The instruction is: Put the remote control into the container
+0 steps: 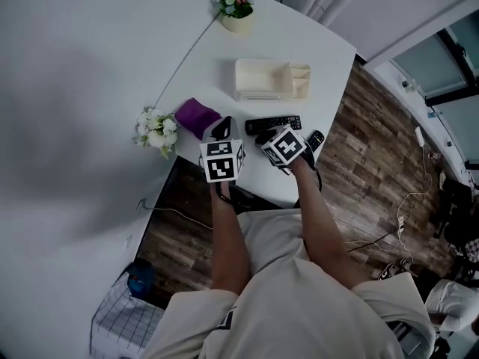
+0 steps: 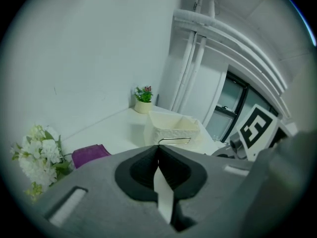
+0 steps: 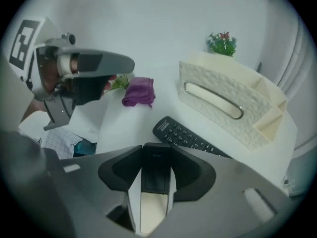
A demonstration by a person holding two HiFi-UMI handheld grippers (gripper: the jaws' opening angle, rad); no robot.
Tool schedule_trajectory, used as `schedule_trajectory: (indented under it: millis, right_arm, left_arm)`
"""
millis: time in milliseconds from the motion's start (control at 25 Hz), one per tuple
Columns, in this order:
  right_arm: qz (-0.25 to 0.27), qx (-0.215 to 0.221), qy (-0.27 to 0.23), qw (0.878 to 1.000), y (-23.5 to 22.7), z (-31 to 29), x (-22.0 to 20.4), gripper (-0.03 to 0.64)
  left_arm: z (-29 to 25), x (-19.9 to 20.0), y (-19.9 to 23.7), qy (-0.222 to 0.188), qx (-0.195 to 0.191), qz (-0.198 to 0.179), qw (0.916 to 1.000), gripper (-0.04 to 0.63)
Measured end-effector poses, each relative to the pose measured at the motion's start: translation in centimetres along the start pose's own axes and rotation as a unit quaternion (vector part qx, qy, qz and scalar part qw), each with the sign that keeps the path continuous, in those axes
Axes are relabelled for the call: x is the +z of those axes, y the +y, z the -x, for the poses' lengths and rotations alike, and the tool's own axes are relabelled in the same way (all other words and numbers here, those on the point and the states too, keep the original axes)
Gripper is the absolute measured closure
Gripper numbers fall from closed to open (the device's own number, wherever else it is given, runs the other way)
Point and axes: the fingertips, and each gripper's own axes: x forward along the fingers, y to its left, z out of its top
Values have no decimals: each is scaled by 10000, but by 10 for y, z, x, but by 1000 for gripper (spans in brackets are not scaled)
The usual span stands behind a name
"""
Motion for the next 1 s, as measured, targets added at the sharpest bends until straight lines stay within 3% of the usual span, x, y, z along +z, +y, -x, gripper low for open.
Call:
schedule_trajectory:
  millis: [200, 320, 440, 760, 1000]
  right_arm:
    - [75, -435, -1301, 9905, -9, 44, 26, 430]
    - [-251, -797, -1968, 9769, -21, 70, 24, 430]
    - [-799, -1104, -2671, 9540, -38, 99, 19, 431]
    - [-1777, -1715, -4124, 8769, -91, 191, 17, 431]
    - [-1768, -1784, -4616, 8508, -143, 229, 55, 433]
  left_arm:
    - [1, 16, -21, -30, -257, -250, 9994, 589]
    - [1, 29, -41, -130, -386, -440, 9982, 589]
    - [0, 34, -64, -180, -526, -590, 9967, 589]
    - [-6, 55, -127, -270, -832, -794, 9930, 589]
    - [-24, 95, -141, -477, -801, -923, 9914, 589]
